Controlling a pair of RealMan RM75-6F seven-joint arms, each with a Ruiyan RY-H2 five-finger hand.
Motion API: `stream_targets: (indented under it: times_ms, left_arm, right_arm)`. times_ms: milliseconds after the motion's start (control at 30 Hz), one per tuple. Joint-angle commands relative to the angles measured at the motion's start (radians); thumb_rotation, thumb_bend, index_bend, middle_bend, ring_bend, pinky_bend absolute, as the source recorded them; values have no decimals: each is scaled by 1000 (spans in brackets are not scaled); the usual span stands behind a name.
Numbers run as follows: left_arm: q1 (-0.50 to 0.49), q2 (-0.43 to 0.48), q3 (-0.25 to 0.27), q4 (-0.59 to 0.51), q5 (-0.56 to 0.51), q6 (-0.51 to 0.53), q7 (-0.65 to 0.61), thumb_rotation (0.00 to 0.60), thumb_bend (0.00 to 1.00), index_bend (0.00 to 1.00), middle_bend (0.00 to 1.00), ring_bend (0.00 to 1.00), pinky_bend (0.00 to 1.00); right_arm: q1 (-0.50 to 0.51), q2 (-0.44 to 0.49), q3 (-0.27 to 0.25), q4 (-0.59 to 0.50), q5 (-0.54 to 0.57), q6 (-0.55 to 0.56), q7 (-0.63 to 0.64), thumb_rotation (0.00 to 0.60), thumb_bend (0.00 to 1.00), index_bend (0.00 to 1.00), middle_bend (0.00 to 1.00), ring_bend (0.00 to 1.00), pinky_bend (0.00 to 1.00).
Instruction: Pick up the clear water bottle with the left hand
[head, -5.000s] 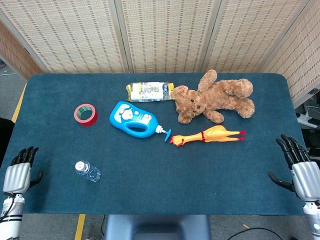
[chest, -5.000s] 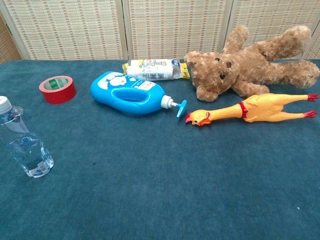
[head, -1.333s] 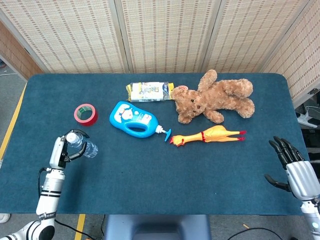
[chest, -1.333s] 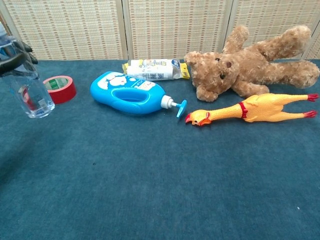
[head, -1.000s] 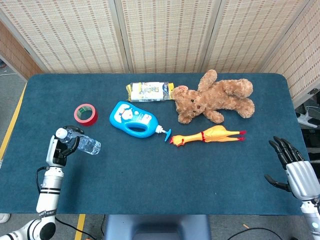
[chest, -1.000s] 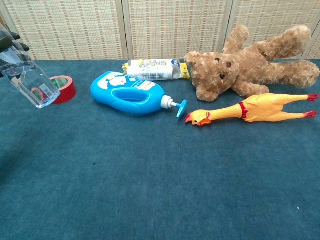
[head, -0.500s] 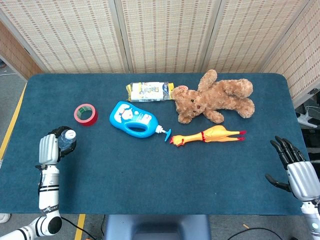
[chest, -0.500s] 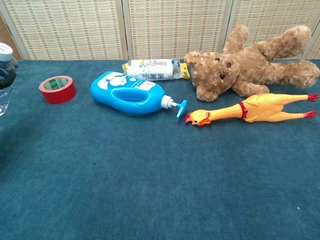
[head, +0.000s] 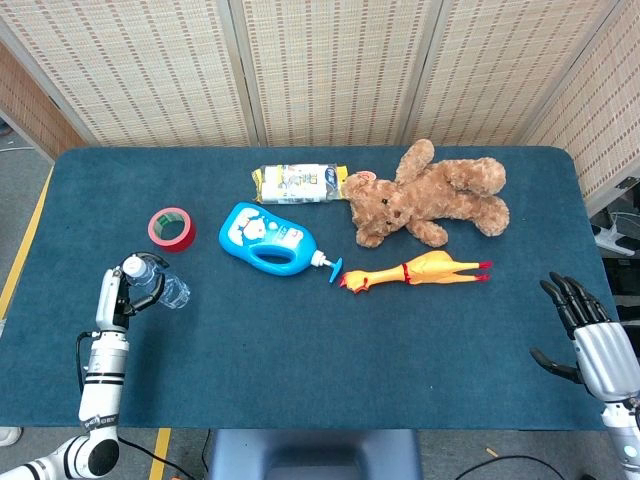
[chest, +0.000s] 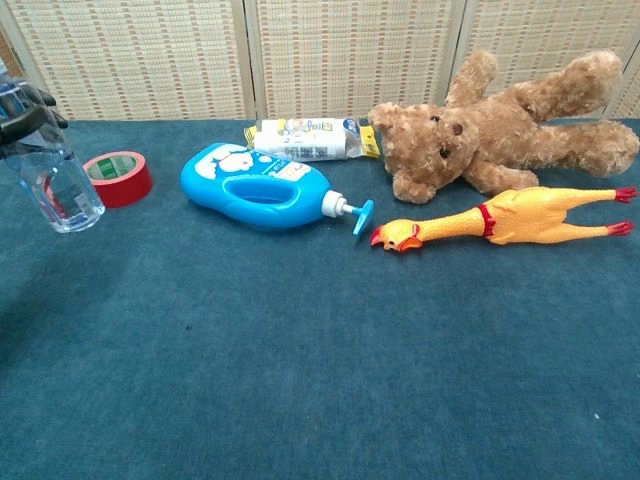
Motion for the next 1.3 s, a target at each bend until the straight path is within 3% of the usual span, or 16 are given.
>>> stream_targets:
  times_ms: [33,267,700,833,1100,1200,1300]
  left_arm:
    - [2,-7,8,5,-77,-52,269,600,601,522,554,487,499]
    - [-26,-18,38,99,-156,-136,463,600,599,522,553,487,504]
    - [-75,116,-99,-63,-108,-79,484,600,598,531,569,498,511]
    - [-63,115,-74,-66,-108,-76,489,600,598,532,570,499,511]
    - [-50,28,-1,13,-108,-78,512,600,598,532,572,501,511]
    - [-56,13,-2,34,-81,-51,531,600,598,532,573,502,510]
    - [-62,25,-36,10,-70,-25,508,600,597,533,573,502,510]
  right_arm:
    - [1,1,-1,-2,0,-3,-2,600,102,0,0,0,174]
    - [1,-1,-1,-4,2,-4,-8,600,102,0,0,0,174]
    - [3,1,-3,-4,-1,-9,-7,600,102,0,0,0,174]
    - [5,2,-3,-5,2,-15,-8,600,102,0,0,0,174]
    - [9,2,-4,-12,6,-26,-22,600,102,0,0,0,175]
    - [8,3,-4,-13,6,-25,-20,600,102,0,0,0,175]
    - [7,4,-5,-12,5,-23,-18,600,102,0,0,0,175]
